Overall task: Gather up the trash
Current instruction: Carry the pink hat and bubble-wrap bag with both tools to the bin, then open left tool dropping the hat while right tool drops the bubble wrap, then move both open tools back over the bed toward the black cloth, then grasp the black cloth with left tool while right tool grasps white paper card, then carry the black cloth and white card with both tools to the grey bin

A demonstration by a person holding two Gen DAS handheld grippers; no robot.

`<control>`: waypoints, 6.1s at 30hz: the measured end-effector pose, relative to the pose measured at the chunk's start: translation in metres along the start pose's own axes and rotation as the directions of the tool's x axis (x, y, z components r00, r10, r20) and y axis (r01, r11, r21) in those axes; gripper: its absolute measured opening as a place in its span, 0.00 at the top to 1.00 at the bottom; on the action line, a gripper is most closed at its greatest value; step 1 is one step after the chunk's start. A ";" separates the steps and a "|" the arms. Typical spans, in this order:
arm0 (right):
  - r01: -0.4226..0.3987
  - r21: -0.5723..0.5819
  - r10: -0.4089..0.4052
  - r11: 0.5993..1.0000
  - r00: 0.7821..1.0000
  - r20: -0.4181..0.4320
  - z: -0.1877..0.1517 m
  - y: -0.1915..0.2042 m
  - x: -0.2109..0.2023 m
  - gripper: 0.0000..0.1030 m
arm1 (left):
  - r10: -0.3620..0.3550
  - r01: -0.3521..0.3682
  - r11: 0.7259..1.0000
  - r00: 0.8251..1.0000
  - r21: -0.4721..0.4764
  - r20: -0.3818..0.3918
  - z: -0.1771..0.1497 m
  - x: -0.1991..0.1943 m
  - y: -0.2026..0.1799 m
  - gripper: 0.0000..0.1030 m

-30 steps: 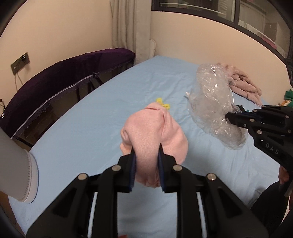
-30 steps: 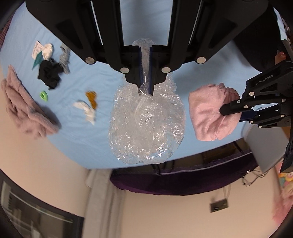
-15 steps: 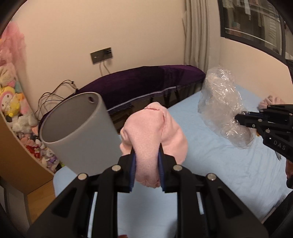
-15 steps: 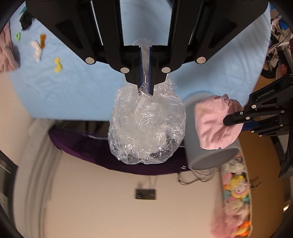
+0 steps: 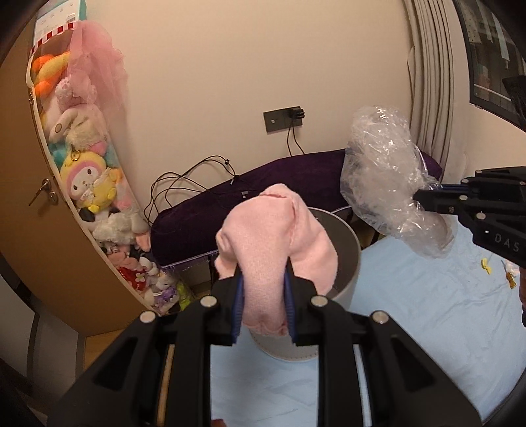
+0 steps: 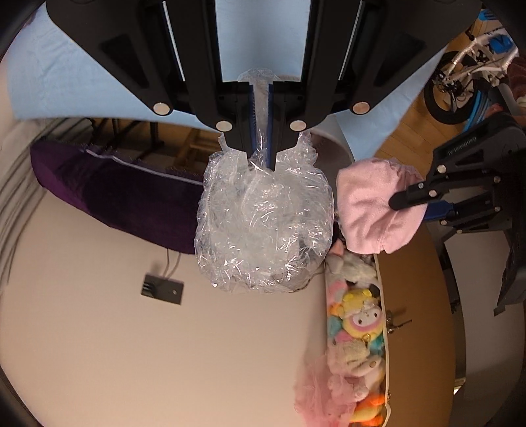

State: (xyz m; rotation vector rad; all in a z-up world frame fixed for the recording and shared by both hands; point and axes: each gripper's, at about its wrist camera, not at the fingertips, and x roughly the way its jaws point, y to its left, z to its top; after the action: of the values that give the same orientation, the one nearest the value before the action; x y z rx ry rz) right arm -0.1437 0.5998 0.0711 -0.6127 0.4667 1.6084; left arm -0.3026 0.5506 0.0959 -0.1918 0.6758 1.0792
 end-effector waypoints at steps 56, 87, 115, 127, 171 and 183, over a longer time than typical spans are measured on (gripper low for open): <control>0.260 0.194 -0.250 0.946 0.965 -0.076 -0.116 -0.084 -0.090 0.58 | -0.185 0.175 0.967 0.982 0.184 0.039 0.011 -0.005 -0.137 0.29; 0.753 0.497 -0.679 0.431 0.633 -0.371 -0.495 -0.283 -0.382 0.58 | -0.583 0.621 0.650 0.777 0.437 -0.237 -0.103 -0.051 -0.573 0.29; 0.795 0.581 -0.593 0.173 0.555 -0.583 -0.712 -0.416 -0.403 0.58 | -0.633 0.765 0.400 0.629 0.505 -0.451 -0.190 -0.016 -0.851 0.29; 0.779 0.601 -0.544 0.182 0.589 -0.598 -0.741 -0.442 -0.364 0.58 | -0.624 0.779 0.379 0.613 0.499 -0.484 -0.213 0.022 -0.896 0.29; 0.690 0.588 -0.570 0.421 0.706 -0.420 -0.558 -0.328 -0.378 1.00 | -0.702 0.764 0.490 0.632 0.421 -0.330 -0.107 -0.032 -0.689 0.97; 0.601 0.509 -0.522 0.616 0.795 -0.307 -0.454 -0.249 -0.323 1.00 | -0.623 0.666 0.658 0.744 0.350 -0.244 -0.079 -0.033 -0.522 0.97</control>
State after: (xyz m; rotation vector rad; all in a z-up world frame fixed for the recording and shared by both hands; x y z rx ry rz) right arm 0.1789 0.1000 -0.0640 -0.3290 0.7456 0.7426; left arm 0.1042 0.2400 -0.0376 -0.1005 0.8311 0.2113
